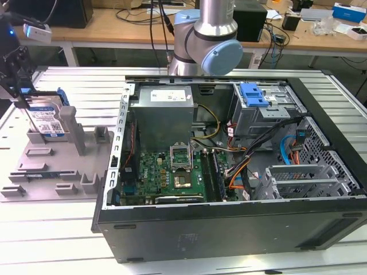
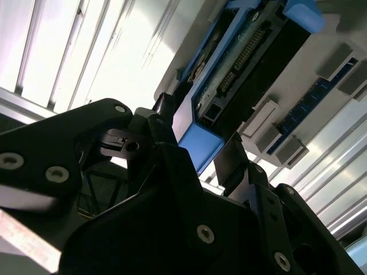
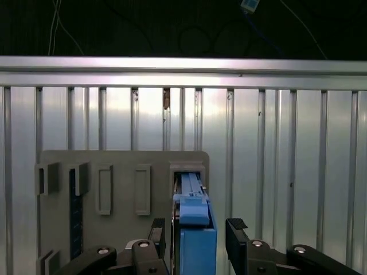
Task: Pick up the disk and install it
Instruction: 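Pick up the disk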
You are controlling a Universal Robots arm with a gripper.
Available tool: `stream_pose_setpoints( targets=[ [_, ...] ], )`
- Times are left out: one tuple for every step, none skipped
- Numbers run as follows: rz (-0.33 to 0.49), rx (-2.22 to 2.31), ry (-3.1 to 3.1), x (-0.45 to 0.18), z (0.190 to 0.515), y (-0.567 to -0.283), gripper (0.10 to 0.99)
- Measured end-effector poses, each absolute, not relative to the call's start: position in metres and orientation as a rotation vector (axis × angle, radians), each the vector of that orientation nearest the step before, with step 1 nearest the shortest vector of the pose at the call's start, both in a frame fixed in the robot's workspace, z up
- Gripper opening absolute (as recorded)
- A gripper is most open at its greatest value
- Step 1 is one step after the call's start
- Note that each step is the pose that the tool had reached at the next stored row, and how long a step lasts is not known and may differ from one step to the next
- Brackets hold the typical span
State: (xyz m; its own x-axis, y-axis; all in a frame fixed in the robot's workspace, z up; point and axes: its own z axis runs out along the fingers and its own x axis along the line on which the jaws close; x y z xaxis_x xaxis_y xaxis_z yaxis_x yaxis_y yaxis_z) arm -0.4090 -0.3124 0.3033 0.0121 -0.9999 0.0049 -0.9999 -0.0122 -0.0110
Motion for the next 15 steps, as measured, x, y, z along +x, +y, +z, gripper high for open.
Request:
stream_pose_setpoints(
  targets=[
    [-0.017, -2.232, 2.205, -0.4089, 0.3024, -0.3124, 0.541],
    [-0.017, -2.232, 2.205, -0.4089, 0.3019, -0.3125, 0.541],
    [-0.016, -2.232, 2.205, -0.4089, 0.3015, -0.3125, 0.541],
    [-0.016, -2.232, 2.205, -0.4089, 0.3012, -0.3125, 0.541],
    [-0.015, -2.232, 2.205, -0.4089, 0.3008, -0.3126, 0.541],
    [-0.015, -2.232, 2.206, -0.4087, 0.3003, -0.3126, 0.541],
    [-0.014, -2.232, 2.205, -0.4086, 0.3002, -0.3126, 0.541],
    [-0.014, -2.232, 2.205, -0.4085, 0.3000, -0.3126, 0.541],
    [-0.013, -2.232, 2.205, -0.4083, 0.2999, -0.3127, 0.541],
    [-0.013, -2.232, 2.205, -0.4083, 0.2998, -0.3126, 0.541],
    [-0.013, -2.232, 2.205, -0.4082, 0.2997, -0.3126, 0.541],
    [-0.012, -2.232, 2.205, -0.4082, 0.2997, -0.3126, 0.541],
    [-0.012, -2.232, 2.205, -0.4082, 0.2997, -0.3127, 0.541],
    [-0.012, -2.232, 2.205, -0.4082, 0.2995, -0.3127, 0.541],
    [-0.012, -2.232, 2.205, -0.4082, 0.2994, -0.3127, 0.541]
  ],
)
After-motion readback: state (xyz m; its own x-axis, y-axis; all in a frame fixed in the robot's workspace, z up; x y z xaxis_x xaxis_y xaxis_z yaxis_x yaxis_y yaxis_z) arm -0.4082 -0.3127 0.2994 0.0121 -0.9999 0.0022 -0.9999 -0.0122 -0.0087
